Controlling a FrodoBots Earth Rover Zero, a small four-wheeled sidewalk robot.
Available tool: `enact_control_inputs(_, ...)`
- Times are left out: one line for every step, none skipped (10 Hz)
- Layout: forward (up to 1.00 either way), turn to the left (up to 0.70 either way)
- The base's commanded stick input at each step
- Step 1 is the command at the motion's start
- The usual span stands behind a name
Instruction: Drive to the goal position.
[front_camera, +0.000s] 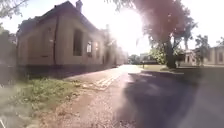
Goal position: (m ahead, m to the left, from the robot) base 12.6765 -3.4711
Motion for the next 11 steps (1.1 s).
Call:
enact_control_inputs(0.6, -0.15)
enact_control_inputs(0.6, -0.15)
enact_control_inputs(0.6, -0.15)
enact_control_inputs(0.6, -0.15)
enact_control_inputs(0.6, -0.15)
enact_control_inputs(0.6, -0.15)
enact_control_inputs(0.6, -0.15)
enact_control_inputs(0.6, -0.15)
enact_control_inputs(0.6, -0.15)
enact_control_inputs(0.6, -0.15)
enact_control_inputs(0.6, -0.15)
